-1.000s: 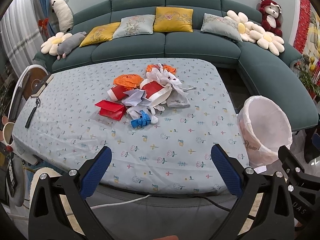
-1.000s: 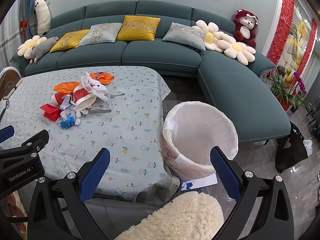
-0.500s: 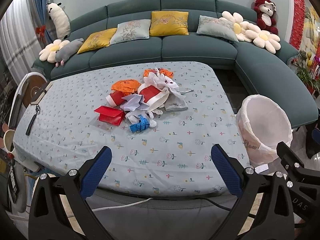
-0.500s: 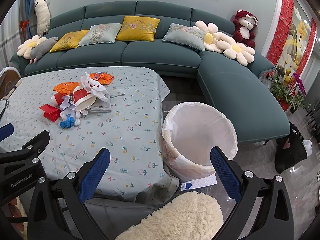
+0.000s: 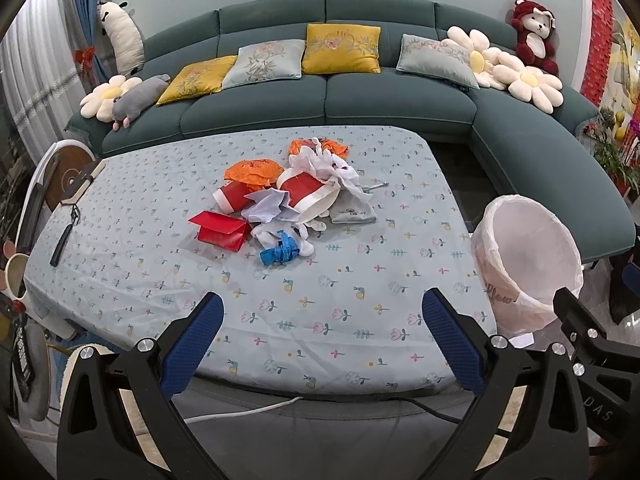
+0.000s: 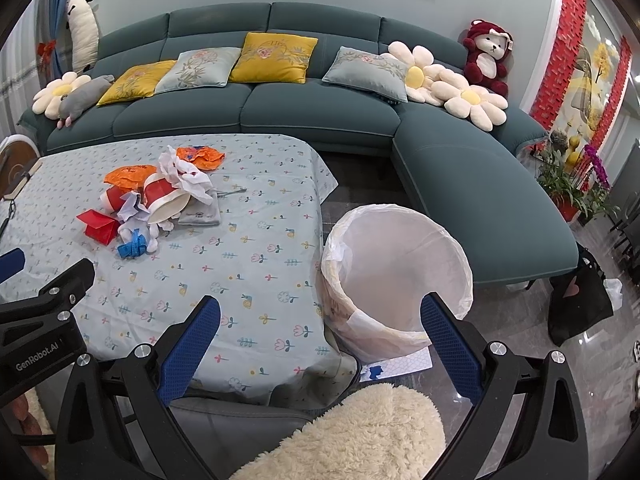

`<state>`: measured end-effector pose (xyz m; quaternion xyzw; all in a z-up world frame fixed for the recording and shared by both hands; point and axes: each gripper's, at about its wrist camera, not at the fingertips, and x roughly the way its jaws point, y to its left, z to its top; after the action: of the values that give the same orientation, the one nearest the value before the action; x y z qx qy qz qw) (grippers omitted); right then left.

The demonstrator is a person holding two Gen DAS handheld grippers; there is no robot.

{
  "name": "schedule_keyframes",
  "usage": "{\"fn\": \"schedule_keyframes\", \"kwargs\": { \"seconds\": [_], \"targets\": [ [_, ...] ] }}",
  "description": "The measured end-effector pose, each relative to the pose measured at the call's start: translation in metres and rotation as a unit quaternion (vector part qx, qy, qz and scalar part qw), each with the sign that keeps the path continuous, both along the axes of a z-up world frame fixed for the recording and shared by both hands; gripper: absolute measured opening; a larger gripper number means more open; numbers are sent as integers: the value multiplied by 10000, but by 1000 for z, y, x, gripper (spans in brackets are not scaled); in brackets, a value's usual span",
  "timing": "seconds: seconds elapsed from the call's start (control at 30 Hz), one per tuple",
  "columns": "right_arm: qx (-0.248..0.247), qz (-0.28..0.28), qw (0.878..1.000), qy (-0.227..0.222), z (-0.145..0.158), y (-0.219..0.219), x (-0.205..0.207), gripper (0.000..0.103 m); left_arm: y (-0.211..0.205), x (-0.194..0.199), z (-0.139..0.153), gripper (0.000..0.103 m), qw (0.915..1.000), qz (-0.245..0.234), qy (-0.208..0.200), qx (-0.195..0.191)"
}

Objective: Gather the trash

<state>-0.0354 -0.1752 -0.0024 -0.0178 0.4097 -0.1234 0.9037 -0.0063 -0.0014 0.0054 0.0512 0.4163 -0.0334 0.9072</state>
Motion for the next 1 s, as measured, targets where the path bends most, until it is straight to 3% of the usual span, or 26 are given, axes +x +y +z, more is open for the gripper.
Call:
{"fn": "schedule_keyframes", "kwargs": {
  "seconds": [0.47, 1.0],
  "targets": [
    [8, -51, 10000, -10, 0, -4, -1, 96, -6, 1, -1, 95, 9998, -118, 23, 131],
    [-54, -158, 9998, -53, -5, -3, 3, 96, -2, 9, -6, 95, 9996, -230, -62, -142]
  ]
}}
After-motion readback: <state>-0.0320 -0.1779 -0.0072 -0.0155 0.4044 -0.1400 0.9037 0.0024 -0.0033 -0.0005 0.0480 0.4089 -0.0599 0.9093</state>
